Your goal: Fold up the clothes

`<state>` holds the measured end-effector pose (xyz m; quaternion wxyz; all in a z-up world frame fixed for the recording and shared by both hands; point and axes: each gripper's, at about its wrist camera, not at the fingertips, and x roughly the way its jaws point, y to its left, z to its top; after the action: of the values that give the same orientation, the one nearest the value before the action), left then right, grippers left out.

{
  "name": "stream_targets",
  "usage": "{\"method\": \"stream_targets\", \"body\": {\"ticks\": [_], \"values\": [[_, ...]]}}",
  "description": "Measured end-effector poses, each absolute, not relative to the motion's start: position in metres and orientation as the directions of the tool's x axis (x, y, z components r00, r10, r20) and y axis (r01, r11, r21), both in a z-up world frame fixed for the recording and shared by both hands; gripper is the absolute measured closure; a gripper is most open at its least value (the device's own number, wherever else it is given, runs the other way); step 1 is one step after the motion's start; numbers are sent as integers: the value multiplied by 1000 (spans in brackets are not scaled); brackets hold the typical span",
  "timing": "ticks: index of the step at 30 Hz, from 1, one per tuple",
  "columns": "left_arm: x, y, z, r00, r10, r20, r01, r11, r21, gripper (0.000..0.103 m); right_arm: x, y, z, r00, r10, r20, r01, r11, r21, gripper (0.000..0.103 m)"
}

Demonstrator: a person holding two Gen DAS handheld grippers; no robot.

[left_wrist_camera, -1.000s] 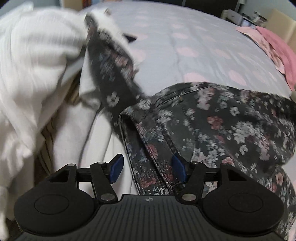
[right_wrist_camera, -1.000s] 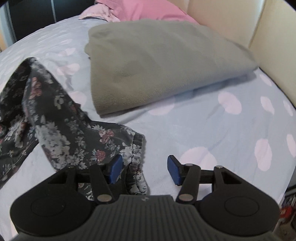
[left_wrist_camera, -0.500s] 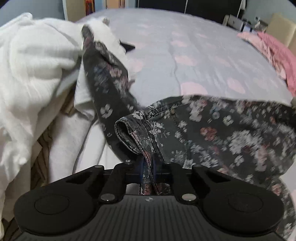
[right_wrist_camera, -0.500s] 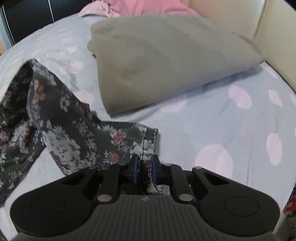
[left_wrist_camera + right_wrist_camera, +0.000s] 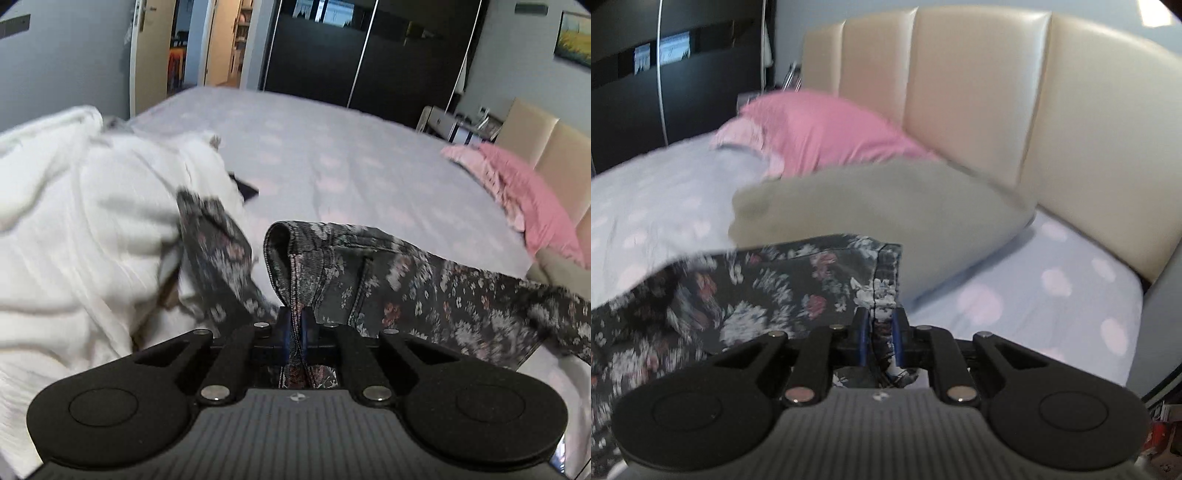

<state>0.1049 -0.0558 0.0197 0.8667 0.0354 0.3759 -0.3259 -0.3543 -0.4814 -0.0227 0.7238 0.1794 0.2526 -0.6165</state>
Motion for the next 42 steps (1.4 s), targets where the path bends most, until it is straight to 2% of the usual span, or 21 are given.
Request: {"method": "stream_targets", "body": {"ticks": [6, 10, 11, 12, 15, 19, 22, 23, 24, 25, 29, 31, 33, 35, 36, 37, 39, 42], "values": [[123, -30, 67, 536, -559, -633, 568, 793, -220, 100, -389, -487, 42, 56, -871, -488, 994, 92, -50, 89], [142, -32, 78, 577, -500, -646, 566, 815, -126, 100, -399, -504, 70, 71, -870, -488, 996, 85, -5, 89], [148, -36, 73, 579, -481, -658, 557, 823, -112, 100, -397, -509, 71, 68, -867, -493, 997, 82, -7, 90], [155, -40, 68, 581, -462, -670, 548, 831, -97, 100, -391, -515, 67, 44, -867, -497, 997, 68, -31, 103], [173, -50, 52, 593, -407, -695, 519, 853, -57, 100, -377, -535, 51, -12, -858, -513, 996, 33, -79, 103], [192, -61, 24, 577, -355, -735, 512, 859, -12, 100, -366, -565, 24, -15, -820, -572, 999, 12, -44, 103], [198, -71, 7, 578, -308, -756, 513, 857, 43, 100, -360, -574, -10, 79, -739, -669, 994, 105, 1, 91], [199, -74, 1, 579, -291, -762, 514, 856, 63, 100, -357, -577, -21, 110, -707, -699, 991, 135, 19, 82], [202, -76, -2, 578, -282, -766, 513, 856, 72, 100, -355, -580, -33, 139, -674, -726, 986, 163, 38, 66], [204, -76, -4, 576, -279, -768, 509, 858, 70, 100, -352, -582, -45, 162, -642, -749, 981, 189, 50, 62], [210, -76, -11, 574, -269, -773, 496, 866, 67, 100, -346, -583, -97, 121, -571, -812, 979, 205, 2, 62], [212, -77, -14, 573, -262, -776, 492, 868, 70, 100, -349, -586, -119, 91, -535, -840, 981, 194, -18, 57], [212, -77, -16, 573, -256, -779, 486, 871, 71, 100, -353, -586, -133, 114, -486, -866, 980, 197, 18, 56], [213, -78, -15, 574, -253, -779, 475, 878, 65, 100, -350, -585, -141, 123, -472, -873, 977, 214, 23, 60], [213, -78, -15, 575, -251, -779, 470, 880, 63, 100, -347, -584, -143, 119, -477, -871, 974, 225, 10, 66], [212, -79, -15, 578, -250, -777, 466, 883, 62, 100, -343, -583, -145, 115, -482, -868, 972, 236, -3, 78], [209, -79, -13, 586, -247, -771, 465, 883, 70, 100, -333, -577, -142, 107, -501, -859, 960, 276, -42, 88], [204, -75, -6, 597, -257, -760, 464, 883, 66, 100, -328, -566, -122, 120, -537, -835, 949, 309, -62, 91]]}}
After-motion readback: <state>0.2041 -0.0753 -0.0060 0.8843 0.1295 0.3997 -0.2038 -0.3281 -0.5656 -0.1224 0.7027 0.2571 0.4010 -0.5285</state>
